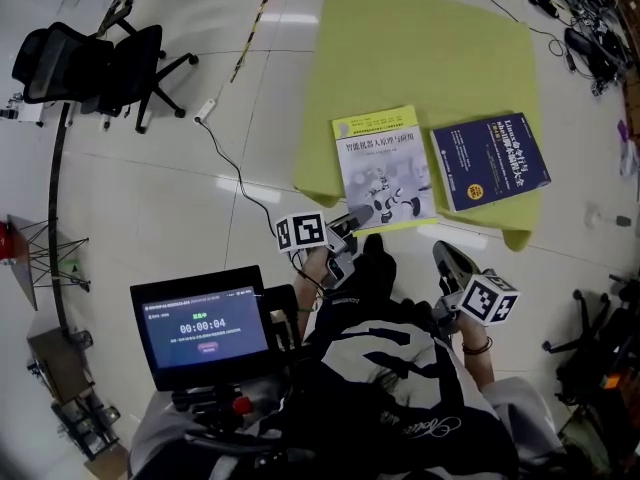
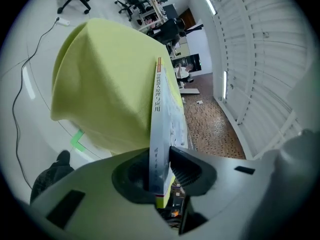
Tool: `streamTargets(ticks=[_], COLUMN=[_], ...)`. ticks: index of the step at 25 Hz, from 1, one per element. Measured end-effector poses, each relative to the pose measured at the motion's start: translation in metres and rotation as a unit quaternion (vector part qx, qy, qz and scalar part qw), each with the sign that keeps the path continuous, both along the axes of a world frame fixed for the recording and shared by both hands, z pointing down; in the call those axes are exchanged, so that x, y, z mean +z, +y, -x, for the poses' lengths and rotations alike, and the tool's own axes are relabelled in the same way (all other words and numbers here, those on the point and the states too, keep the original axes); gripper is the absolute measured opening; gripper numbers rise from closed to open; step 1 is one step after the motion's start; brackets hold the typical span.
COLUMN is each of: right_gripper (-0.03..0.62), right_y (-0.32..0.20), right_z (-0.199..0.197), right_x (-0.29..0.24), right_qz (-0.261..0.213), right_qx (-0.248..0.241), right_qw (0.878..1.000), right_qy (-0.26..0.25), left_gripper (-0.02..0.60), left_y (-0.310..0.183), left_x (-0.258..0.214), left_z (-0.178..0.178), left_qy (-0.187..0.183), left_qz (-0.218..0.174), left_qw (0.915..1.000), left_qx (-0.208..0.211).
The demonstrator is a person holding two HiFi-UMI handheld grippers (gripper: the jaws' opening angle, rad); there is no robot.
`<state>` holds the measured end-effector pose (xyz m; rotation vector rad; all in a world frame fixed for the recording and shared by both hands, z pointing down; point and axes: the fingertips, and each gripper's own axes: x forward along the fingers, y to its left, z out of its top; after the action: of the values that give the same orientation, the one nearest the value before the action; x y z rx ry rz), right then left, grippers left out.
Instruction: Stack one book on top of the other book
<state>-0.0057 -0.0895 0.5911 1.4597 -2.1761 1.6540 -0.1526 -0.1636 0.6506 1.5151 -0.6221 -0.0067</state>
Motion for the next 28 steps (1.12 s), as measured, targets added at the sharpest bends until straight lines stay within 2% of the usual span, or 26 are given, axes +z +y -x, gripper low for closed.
streamTargets(ticks=[6,13,19,28], right_gripper=[0.129,0.254,0.27,0.257], right_y=[-0.001,-0.009,-0.023,-0.057], right_z=[0.012,0.031,0.066,0.096], right_x=[0.005,0.041,0.059,0.062], right_qz=[-0.012,0.013,0.036,0.025], right_qx=[-0.05,-0.108,-0.149,-0.162], right_qw=[0.998,0.991,0.981,0.977], right_qy=[-0.035,-0.076,-0.123,-0.137], left_gripper=[0.087,0.087,0.087,0.087], left_y=[0.015,0.045,0.059,0.063], left_x=[-0.005,-0.001,-0.004,-0.005], left_z=[0.017,0.046,0.053,0.055], left_qy=[0.002,-0.001,0.002,-0.012], left_qz=[0.003,0.015,0.023,0.021], left_qw=[0.9996,0.999,0.9992,0.9994], left_qx=[0.027,0.041,0.032,0.023])
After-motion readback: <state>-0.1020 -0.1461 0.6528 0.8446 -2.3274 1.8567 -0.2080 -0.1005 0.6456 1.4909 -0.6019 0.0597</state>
